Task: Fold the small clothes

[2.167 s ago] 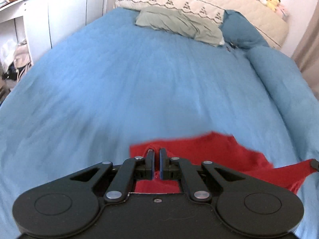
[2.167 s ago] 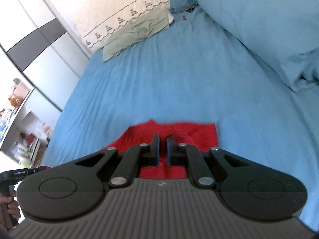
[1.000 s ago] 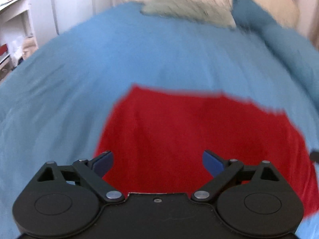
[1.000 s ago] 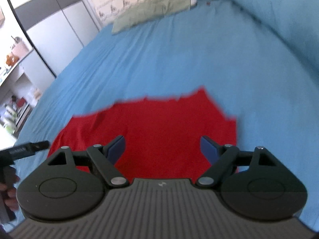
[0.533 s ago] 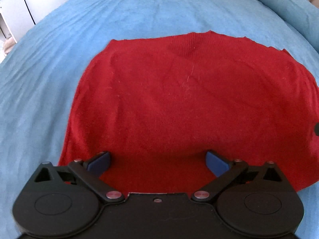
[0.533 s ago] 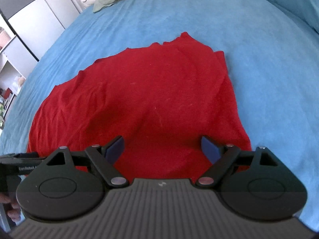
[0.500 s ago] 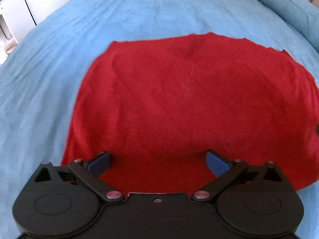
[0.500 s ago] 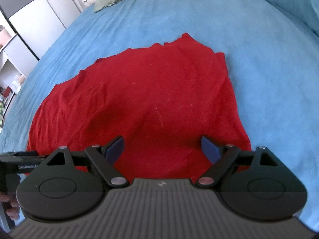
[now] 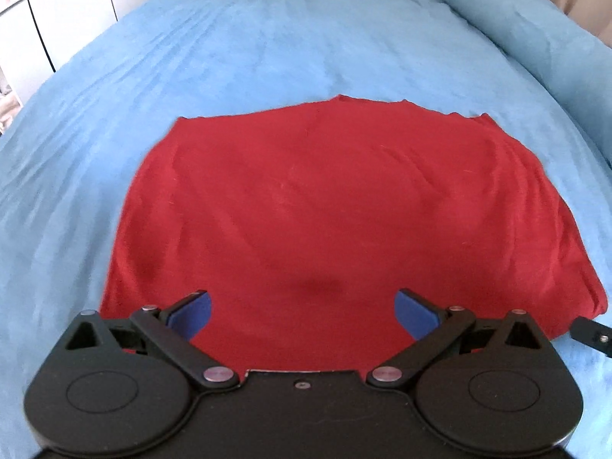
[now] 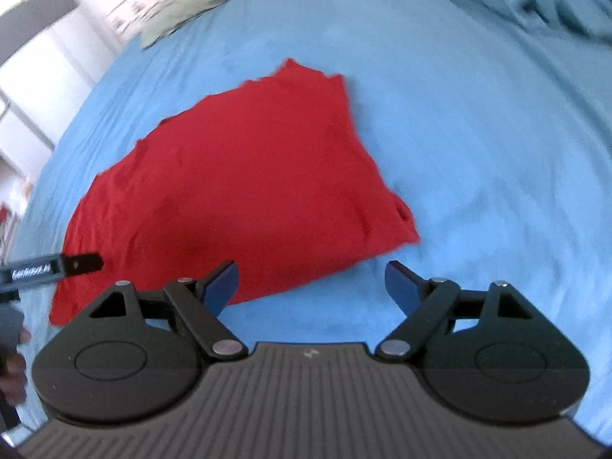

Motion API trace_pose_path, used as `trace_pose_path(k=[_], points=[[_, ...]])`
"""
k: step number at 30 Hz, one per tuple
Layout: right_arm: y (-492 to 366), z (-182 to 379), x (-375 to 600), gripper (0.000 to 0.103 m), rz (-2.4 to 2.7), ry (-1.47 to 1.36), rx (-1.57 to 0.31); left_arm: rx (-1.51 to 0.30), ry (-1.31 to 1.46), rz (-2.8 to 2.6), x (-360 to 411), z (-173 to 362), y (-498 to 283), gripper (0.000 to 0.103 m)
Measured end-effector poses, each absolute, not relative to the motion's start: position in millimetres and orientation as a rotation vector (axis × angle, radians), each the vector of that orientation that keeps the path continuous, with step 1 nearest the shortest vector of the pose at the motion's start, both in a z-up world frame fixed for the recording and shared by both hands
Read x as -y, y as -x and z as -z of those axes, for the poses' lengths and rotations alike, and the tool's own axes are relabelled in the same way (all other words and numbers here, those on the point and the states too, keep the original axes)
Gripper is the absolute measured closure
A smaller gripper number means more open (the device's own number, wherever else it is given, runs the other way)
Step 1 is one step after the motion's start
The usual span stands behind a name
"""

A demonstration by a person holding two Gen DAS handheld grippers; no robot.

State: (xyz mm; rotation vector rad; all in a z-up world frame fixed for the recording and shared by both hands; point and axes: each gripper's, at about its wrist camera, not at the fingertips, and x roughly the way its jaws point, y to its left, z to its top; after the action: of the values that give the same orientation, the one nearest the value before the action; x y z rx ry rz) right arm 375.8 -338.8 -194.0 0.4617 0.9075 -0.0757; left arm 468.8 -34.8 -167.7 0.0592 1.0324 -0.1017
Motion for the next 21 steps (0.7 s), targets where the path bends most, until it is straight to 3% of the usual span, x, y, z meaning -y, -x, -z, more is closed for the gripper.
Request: trace_pose_path(k=[6,11,21], points=[[-378,222,362,0.013,0.162,-0.624,-0.838,-1.035,-0.056,0.131,46,178,-472,0.0],[-389,226,382,0.029,0.189,-0.728,-0.787,-1.028,-0.03,0.142,50,175,-476,0.0],[-424,235,406,0.041,0.045,-0.812,-0.8,-0.994,-0.045,0.177,67,181,-499,0.0]])
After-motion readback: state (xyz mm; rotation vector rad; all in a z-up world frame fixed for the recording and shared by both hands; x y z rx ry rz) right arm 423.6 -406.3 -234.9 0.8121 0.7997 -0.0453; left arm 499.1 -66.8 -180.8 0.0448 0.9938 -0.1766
